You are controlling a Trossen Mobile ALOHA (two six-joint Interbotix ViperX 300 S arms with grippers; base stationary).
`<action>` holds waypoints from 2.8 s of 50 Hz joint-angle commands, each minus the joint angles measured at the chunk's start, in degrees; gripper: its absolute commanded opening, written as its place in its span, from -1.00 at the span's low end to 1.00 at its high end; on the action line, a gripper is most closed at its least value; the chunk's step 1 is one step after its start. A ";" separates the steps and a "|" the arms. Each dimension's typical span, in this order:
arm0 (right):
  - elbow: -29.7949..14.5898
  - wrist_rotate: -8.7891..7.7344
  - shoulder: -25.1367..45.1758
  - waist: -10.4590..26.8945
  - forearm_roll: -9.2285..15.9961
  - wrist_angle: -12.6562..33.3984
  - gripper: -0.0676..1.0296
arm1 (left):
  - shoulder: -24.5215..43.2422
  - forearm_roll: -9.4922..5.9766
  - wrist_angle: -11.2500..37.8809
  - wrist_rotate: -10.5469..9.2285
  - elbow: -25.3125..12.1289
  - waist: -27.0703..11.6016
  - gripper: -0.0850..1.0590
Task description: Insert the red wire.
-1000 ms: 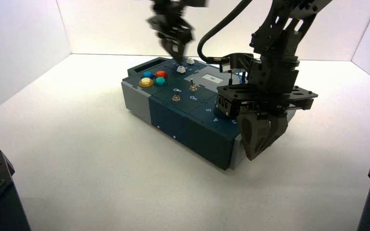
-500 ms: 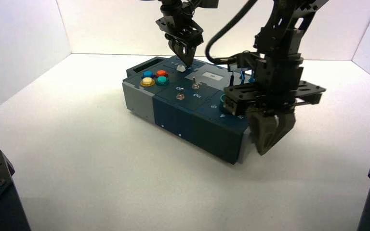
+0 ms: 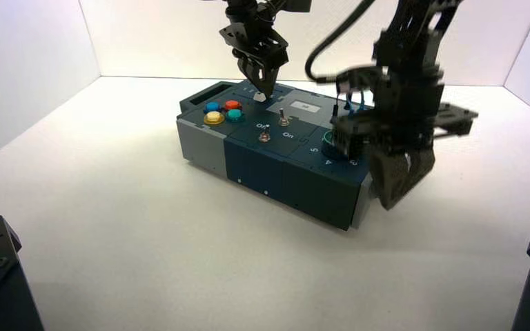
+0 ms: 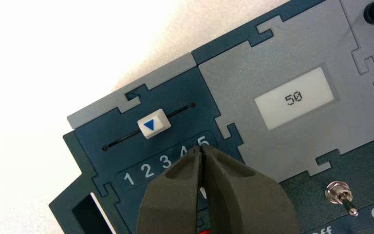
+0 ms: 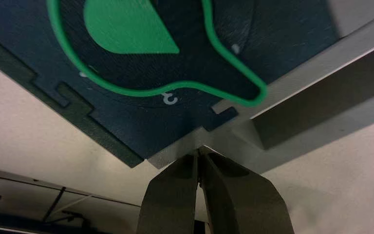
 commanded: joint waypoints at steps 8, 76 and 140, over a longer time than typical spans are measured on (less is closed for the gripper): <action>-3.08 0.44 -8.17 -1.32 0.53 4.04 -0.92 | -2.11 0.26 2.46 -0.18 -0.70 -0.26 -0.91; 0.88 -0.35 -28.48 -1.76 1.49 -2.72 -0.46 | -26.37 1.05 12.74 -6.59 -1.67 -0.26 -0.91; 3.16 0.88 -19.16 -8.53 5.45 -11.16 -0.37 | -31.99 1.49 9.32 -6.24 7.73 0.53 -0.91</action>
